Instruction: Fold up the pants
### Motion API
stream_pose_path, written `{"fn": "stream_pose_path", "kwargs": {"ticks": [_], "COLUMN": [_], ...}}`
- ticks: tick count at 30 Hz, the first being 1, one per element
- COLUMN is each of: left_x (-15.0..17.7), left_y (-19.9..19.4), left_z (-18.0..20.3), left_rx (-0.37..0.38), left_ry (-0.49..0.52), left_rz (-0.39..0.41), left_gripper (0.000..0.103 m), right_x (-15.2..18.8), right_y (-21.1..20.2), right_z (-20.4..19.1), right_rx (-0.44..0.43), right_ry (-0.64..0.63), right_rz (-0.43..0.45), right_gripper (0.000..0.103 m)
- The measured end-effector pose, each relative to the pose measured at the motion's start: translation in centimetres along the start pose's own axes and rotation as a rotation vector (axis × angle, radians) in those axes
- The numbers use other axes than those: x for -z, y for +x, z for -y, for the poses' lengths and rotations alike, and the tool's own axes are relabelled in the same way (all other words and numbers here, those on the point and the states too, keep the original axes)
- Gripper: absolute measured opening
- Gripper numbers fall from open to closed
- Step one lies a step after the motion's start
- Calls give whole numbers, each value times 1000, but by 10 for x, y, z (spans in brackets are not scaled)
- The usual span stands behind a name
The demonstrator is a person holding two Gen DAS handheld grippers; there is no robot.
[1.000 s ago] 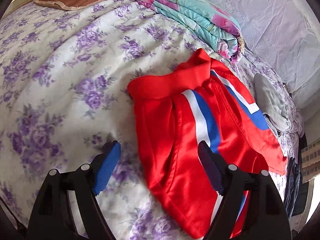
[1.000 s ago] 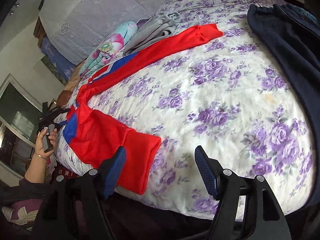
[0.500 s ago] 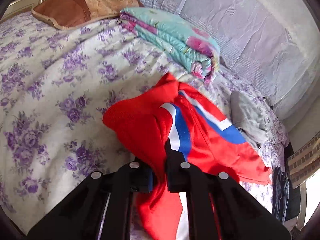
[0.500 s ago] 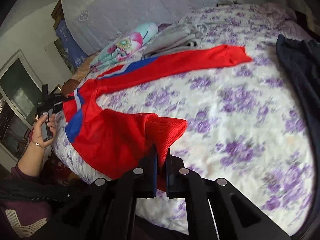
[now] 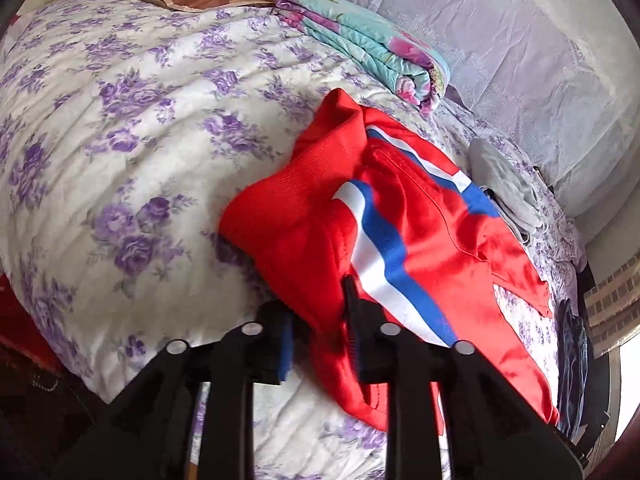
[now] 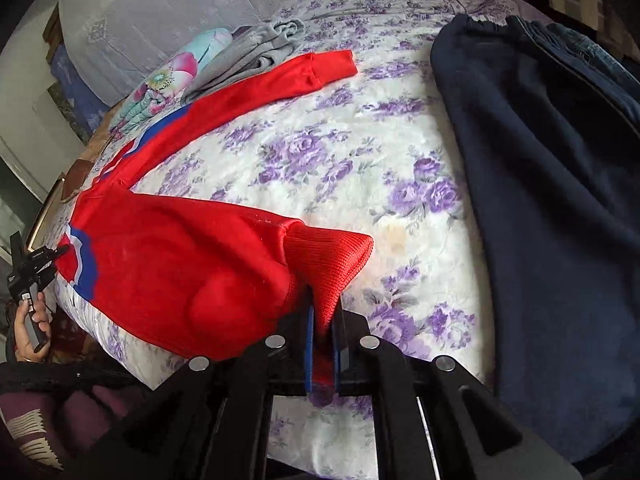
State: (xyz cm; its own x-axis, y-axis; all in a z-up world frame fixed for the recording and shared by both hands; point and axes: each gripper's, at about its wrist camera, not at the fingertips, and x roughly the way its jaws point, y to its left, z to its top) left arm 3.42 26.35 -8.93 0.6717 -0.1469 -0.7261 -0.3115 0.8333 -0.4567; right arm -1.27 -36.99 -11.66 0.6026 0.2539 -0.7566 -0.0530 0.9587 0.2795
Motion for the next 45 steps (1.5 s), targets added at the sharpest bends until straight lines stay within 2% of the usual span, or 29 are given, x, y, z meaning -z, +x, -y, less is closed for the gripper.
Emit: {"fn": "stream_pose_path", "kwargs": {"ticks": [2,4,6,8,10,11,13,14,15,16,18,19,21,22,23,24,26,28,31,33,35,41,43,45], "left_x": [-4,-8,-13,-17,-18,-17,-12,-9,-3,0,-2,-6,-26,-39,-56,-75,-113,-148,-178,-188,-190,-187,-183,-180], "left_y": [-8,-24,-47,-64,-64,-56,-19,4,20,18,6,-4,-28,-37,-43,-43,-24,16,70,98,124,167,172,172], "left_z": [-2,-3,-2,6,23,32,39,31,21,17,26,28,37,41,44,44,45,40,39,42,49,52,57,62], "left_rx": [-11,-61,-70,-59,-35,-43,-106,-133,-134,-120,-138,-104,-75,-67,-64,-76,-91,-86,-108,-103,-90,-170,-188,-182], "left_ry": [-1,8,19,43,93,126,170,157,136,143,181,179,204,213,213,205,187,159,145,154,186,262,304,338], "left_rz": [3,51,114,161,165,148,65,7,-30,6,12,25,81,112,139,157,125,27,-74,-121,-198,-287,-284,-263], "left_gripper": [40,41,42,49,54,57,57,56,55,55,53,54,57,70,90,96,97,97,97,97,97,97,97,90], "right_x": [-7,-12,-15,-18,-20,-21,-18,-14,-10,-9,-19,-29,-56,-74,-92,-113,-153,-191,-237,-256,-268,-285,-282,-276], "right_y": [-16,-35,-49,-54,-43,-31,4,22,30,26,15,4,-15,-20,-21,-16,5,42,108,147,182,254,279,301], "right_z": [-1,-2,-11,-31,-49,-53,-48,-39,-34,-35,-49,-58,-83,-99,-116,-135,-171,-207,-254,-281,-302,-333,-333,-328], "right_rx": [54,89,6,-75,-138,-117,-69,-75,-89,-87,-75,-88,-105,-102,-96,-105,-154,-193,-236,-228,-221,-213,-203,-156], "right_ry": [-11,-12,-29,-71,-115,-118,-59,-15,10,3,-40,-71,-159,-211,-258,-302,-384,-455,-515,-577,-642,-756,-764,-772], "right_rz": [62,128,164,179,136,101,-16,-78,-88,-62,-71,-33,46,83,107,111,94,40,-57,-97,-137,-215,-273,-338], "right_gripper": [24,37,37,37,37,37,37,37,34,33,35,37,52,64,70,70,70,70,70,70,70,70,70,58]}}
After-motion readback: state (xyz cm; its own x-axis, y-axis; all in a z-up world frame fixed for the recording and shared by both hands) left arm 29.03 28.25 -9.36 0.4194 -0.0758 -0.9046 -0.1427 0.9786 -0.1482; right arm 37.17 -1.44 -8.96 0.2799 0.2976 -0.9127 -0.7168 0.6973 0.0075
